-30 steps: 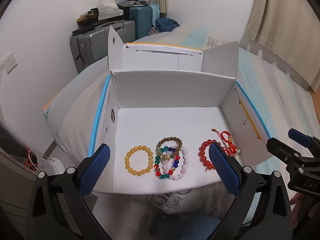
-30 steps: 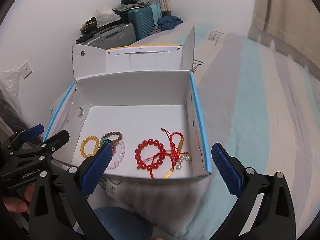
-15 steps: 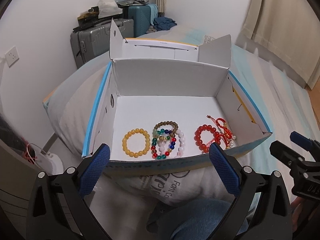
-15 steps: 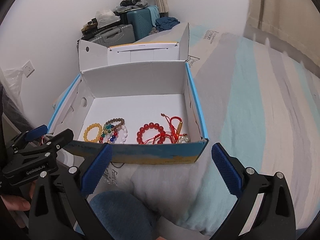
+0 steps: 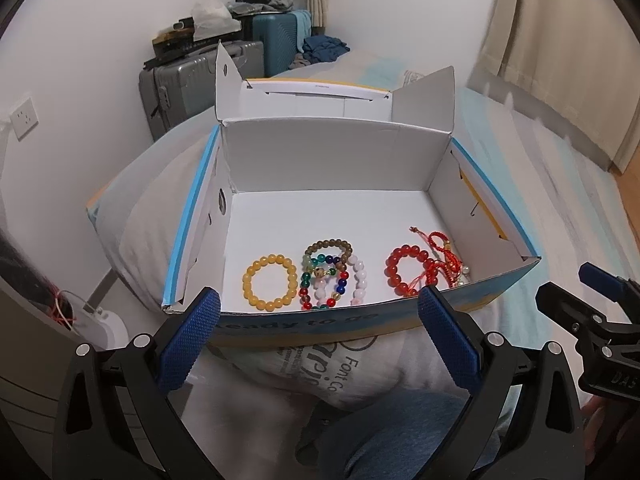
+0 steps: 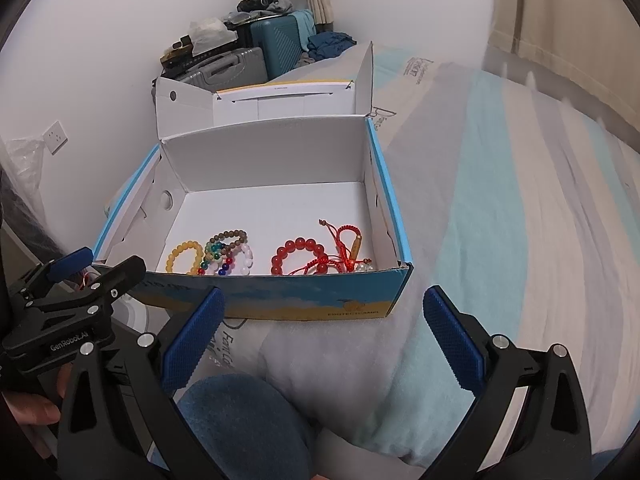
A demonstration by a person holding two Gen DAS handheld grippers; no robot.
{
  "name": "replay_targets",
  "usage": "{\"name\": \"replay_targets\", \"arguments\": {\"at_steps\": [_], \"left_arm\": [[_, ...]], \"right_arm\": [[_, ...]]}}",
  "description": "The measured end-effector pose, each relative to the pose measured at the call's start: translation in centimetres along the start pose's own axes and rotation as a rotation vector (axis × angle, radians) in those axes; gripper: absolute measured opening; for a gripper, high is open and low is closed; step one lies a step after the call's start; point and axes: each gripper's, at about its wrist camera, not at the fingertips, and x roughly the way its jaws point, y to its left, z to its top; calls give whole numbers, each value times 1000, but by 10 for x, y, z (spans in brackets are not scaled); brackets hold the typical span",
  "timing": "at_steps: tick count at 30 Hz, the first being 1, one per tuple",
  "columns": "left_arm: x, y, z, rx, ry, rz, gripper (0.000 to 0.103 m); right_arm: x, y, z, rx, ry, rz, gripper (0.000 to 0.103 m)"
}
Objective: Organize jewelry
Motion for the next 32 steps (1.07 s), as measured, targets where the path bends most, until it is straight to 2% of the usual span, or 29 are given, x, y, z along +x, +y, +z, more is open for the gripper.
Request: {"name": "replay_targets", "arguments": {"at_steps": [4, 8, 13, 21, 32], "left_arm": [[2, 3, 0, -18, -2, 1, 97], [3, 1, 0, -4, -4, 50, 97], [4, 0, 0, 11, 0, 68, 97], [1, -2, 0, 14, -16, 60, 97], [2, 0, 2, 1, 5, 57, 97]], "right_arm": [[0, -1, -1, -1, 4, -2, 95], [1, -1, 0, -1, 3, -3, 95], [1, 0, 0, -3, 1, -3, 95], [1, 1, 0, -5, 3, -2, 95], [3, 2, 1, -1, 5, -3, 95]]}}
